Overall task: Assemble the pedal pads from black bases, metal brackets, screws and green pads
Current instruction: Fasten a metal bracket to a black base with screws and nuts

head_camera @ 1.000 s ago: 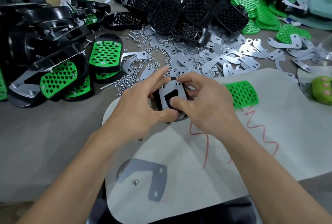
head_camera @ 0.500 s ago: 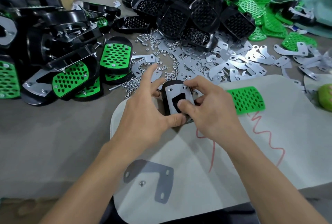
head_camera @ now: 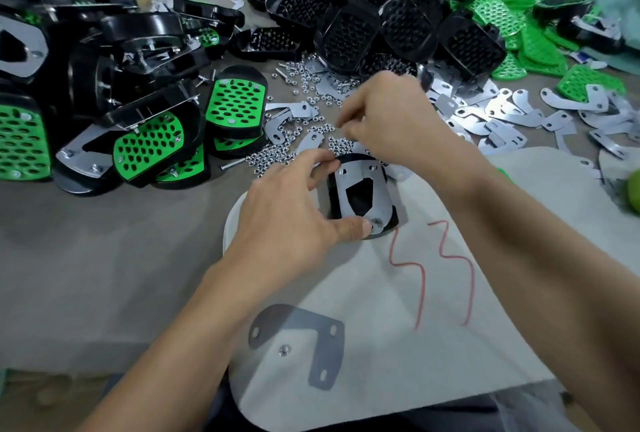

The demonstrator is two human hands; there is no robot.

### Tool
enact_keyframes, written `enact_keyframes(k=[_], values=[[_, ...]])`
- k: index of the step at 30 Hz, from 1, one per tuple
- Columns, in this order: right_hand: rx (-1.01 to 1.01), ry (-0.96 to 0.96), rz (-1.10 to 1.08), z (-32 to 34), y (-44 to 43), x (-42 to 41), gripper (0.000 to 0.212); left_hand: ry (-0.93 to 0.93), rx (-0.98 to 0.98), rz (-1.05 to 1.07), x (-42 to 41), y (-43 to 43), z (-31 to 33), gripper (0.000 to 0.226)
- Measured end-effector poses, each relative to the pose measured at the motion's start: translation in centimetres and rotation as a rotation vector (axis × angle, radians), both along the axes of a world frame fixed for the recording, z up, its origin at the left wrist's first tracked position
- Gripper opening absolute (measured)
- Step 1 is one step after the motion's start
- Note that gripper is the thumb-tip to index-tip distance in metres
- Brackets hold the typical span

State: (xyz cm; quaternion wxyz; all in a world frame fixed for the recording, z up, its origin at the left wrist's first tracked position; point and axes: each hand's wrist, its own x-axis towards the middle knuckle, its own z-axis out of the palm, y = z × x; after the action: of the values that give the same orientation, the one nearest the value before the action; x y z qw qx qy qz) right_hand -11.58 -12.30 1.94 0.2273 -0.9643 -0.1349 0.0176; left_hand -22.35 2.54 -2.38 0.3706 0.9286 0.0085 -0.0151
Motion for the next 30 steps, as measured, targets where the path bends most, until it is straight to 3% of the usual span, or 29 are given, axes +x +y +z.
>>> enact_keyframes(k=[4, 13, 20, 30], values=[[-0.286, -0.044, 0.187, 0.2, 1.9, 1.4, 0.017, -0.022, 0.147, -0.037, 0.4, -0.1, 0.5, 0.089], [-0.335, -0.04, 0.231, 0.1, 2.1, 1.6, 0.019, -0.037, 0.255, -0.047, 0.7, -0.2, 0.8, 0.09], [0.261, 0.137, 0.052, 0.6, -0.6, -0.2, 0.012, -0.02, 0.164, -0.006, 0.5, -0.3, 0.5, 0.088], [0.159, 0.216, 0.084, 0.2, -0.7, -3.0, 0.009, 0.033, 0.096, 0.061, 0.3, -0.6, 0.1, 0.081]])
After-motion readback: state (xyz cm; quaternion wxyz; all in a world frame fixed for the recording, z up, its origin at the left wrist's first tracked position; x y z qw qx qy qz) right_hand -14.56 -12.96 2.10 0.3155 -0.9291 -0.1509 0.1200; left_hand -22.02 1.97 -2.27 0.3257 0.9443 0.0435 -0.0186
